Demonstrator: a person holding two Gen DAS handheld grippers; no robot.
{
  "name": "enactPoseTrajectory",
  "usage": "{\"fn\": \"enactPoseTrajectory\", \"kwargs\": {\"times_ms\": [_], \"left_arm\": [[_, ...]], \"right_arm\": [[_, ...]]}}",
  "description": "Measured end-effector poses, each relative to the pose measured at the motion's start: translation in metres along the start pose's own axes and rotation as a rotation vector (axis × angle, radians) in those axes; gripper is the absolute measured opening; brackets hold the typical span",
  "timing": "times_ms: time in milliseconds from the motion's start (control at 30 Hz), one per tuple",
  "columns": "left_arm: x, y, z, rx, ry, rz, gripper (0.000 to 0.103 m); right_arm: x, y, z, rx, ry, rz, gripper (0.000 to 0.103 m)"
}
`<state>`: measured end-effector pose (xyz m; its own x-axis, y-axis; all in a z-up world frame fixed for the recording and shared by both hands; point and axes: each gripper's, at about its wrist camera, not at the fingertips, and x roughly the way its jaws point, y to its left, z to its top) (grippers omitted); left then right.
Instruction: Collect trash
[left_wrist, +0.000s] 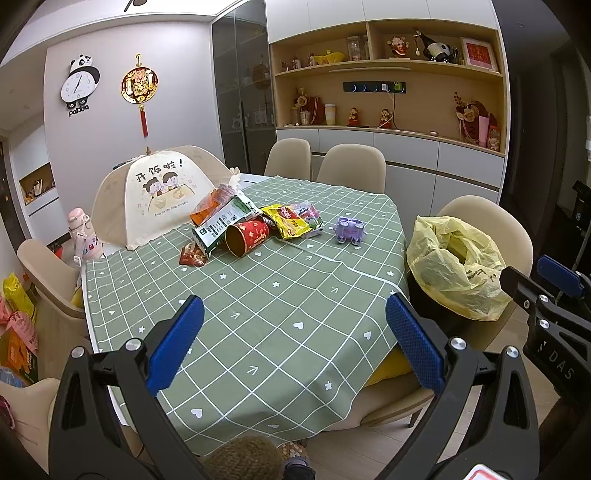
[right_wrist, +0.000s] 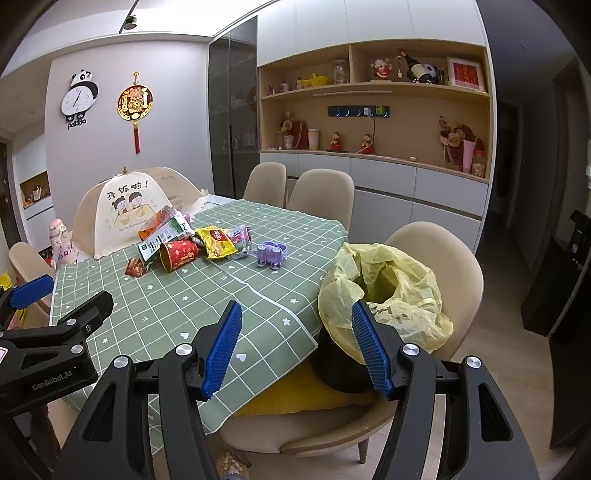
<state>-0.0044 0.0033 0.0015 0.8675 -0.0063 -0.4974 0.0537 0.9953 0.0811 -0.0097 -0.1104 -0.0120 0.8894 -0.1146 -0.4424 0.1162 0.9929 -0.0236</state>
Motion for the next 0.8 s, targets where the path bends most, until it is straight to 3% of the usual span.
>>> {"fn": "enactPoseTrajectory", "kwargs": {"times_ms": [800], "left_arm": [[-0.004, 0.011, -0.005, -0.012, 0.000, -0.011, 0.095]], "right_arm": [[-0.001, -0.001, -0.002, 0.001, 0.001, 0.000, 0.059]]}}
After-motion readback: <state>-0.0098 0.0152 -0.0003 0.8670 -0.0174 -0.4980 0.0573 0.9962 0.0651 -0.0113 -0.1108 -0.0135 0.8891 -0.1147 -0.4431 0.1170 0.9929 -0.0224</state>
